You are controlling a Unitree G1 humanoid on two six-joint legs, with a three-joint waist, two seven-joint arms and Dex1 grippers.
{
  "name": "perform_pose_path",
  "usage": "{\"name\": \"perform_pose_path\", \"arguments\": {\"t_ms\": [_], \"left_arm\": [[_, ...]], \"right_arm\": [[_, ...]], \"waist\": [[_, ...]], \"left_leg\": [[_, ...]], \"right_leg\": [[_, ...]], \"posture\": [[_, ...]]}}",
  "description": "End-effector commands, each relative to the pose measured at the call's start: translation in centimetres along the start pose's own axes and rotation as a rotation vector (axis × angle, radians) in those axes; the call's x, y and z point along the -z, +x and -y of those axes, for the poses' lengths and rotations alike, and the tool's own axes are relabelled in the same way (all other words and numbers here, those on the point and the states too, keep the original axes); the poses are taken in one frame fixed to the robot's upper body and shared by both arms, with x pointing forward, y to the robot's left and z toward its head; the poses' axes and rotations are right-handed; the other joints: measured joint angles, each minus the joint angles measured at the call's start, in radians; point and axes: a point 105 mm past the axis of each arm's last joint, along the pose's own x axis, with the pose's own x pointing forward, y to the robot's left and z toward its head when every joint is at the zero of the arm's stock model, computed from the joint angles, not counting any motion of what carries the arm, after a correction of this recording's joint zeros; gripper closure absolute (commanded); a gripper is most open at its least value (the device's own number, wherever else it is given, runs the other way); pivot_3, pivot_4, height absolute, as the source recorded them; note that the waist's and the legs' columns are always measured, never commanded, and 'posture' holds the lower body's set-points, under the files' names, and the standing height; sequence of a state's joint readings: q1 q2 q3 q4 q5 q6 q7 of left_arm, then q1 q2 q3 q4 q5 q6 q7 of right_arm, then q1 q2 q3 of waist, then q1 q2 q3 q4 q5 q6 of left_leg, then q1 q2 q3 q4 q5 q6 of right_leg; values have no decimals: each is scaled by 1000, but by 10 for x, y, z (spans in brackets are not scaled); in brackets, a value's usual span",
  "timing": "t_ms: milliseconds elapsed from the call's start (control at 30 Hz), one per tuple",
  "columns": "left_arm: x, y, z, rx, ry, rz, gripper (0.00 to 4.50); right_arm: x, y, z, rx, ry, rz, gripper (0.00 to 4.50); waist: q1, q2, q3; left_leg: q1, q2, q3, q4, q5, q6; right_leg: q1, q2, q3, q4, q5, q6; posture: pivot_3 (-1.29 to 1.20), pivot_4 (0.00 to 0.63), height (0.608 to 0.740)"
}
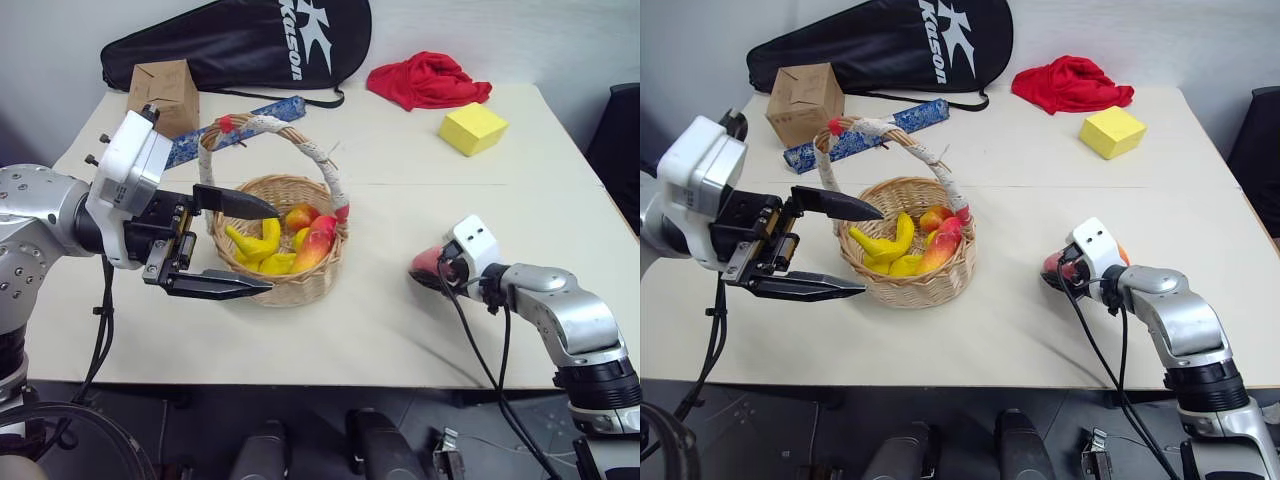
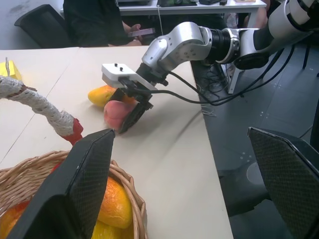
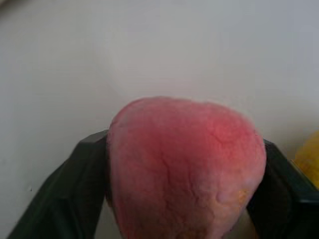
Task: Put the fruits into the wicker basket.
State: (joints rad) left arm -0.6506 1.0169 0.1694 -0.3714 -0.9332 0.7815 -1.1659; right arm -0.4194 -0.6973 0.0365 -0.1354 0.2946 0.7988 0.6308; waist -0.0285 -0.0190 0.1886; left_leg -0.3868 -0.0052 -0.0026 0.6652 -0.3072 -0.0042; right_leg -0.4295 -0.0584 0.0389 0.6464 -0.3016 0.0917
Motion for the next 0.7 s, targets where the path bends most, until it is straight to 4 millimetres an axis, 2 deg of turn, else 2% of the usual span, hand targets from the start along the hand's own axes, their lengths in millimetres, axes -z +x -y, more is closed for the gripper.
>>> {"name": "perform_pose_path", "arguments": {"t_ms": [33, 100, 233, 300, 467, 567, 633, 700], "left_arm": [[-8, -7, -2, -44, 41, 10, 0], [-8, -13, -3, -79, 30, 16, 0], [-7, -31, 1, -145, -10, 12, 0], [-4, -41, 4, -174, -27, -21, 0], [-5, -59, 7, -227, -25, -87, 0], [-11, -64, 6, -242, -14, -101, 0], [-12, -63, 7, -238, -6, -113, 0], [-13, -61, 8, -235, 6, -128, 0]], "right_arm": [[-14, -8, -1, -38, -39, 59, 1823], [-31, -14, -15, -149, -26, 144, 1825], [-72, -50, -74, -581, -38, 299, 1826], [-87, -59, -91, -689, -106, 330, 1826], [-126, -40, -113, -713, -212, 401, 1826], [-161, -16, -137, -734, -192, 461, 1826], [-174, 5, -152, -721, -184, 473, 1826], [-181, 25, -158, -650, -185, 473, 1826]], "waist": [[-1, 0, 0], [-1, 0, 0], [-3, 0, 0], [-4, 0, 0], [-3, -1, 0], [-3, -1, 0], [-5, -1, 0], [-6, -1, 0]], "left_leg": [[0, 0, 0, 0, 0, 0], [0, 0, 0, 0, 0, 0], [0, 1, 0, 0, 0, 0], [0, 1, -1, -1, 0, 0], [1, 1, -3, 0, 0, 0], [1, 1, -4, -1, 0, -1], [0, 1, -4, -1, 1, -2], [0, 1, -4, -2, 2, -3]], "right_leg": [[0, 0, 0, 0, 0, 0], [0, 1, 0, 0, 0, 0], [0, 1, 0, 0, 0, 0], [0, 1, 0, 0, 0, 0], [1, -1, -3, 0, 0, 0], [0, -2, -3, 0, 0, -1], [-1, -2, -3, 1, 0, -1], [-2, -2, -3, 0, 0, -2]], "posture": [[0, 150, 740], [0, 150, 740], [0, 150, 740], [0, 150, 740], [0, 150, 740], [0, 150, 740], [0, 150, 740], [0, 150, 740]]}}
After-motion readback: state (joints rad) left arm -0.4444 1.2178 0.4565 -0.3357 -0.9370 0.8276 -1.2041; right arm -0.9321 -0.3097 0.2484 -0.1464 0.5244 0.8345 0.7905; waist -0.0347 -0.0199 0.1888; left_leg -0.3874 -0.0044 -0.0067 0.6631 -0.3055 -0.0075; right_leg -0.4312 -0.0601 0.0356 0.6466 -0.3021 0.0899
